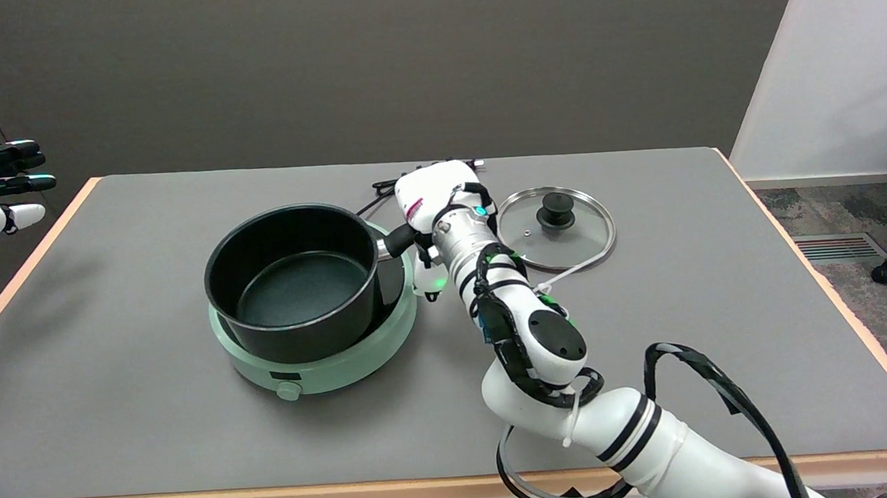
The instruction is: Pick up the soup pot.
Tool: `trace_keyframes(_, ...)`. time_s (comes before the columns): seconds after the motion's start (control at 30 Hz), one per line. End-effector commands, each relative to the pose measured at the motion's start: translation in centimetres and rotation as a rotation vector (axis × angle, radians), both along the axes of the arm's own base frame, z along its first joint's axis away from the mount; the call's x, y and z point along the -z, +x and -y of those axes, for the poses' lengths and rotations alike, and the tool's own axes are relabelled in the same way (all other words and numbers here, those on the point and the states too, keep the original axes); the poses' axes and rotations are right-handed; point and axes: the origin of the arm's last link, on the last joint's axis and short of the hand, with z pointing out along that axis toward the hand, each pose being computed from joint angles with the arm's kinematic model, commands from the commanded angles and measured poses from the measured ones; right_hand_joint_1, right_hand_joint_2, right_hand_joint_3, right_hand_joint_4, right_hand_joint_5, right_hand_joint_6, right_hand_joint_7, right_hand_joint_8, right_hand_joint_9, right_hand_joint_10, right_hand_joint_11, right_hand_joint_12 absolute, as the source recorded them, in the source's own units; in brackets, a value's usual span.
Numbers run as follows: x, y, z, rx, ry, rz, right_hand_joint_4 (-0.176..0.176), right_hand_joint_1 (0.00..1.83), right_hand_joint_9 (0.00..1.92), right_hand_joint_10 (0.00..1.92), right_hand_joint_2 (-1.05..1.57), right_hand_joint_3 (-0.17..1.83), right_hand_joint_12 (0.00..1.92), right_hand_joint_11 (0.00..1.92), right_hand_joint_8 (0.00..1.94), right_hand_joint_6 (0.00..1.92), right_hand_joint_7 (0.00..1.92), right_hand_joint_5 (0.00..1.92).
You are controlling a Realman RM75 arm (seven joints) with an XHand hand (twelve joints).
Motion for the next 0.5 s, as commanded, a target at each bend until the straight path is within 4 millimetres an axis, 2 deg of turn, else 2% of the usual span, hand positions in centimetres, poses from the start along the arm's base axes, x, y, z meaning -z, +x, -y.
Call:
trace_keyframes(0.03, -0.37, 0.03, 0.18, -0.001, 0.001, 0.011, -0.103, 1.18, 1.51, 1.51, 0.07, 0.88, 1.51, 1.51, 1.51, 1.51, 1.51, 1.51)
trace_keyframes(0.33, -0.68, -0.33, 0.35, 0.009, -0.007, 0.010, -0.096, 1.16, 1.60, 1.60, 0.05, 0.90, 1.60, 1.60, 1.60, 1.60, 1.60, 1.60)
trace_keyframes(0.5, -0.80, -0.42, 0.47, 0.011, -0.010, 0.007, -0.085, 1.20, 1.63, 1.63, -0.16, 0.82, 1.63, 1.63, 1.63, 1.63, 1.63, 1.63)
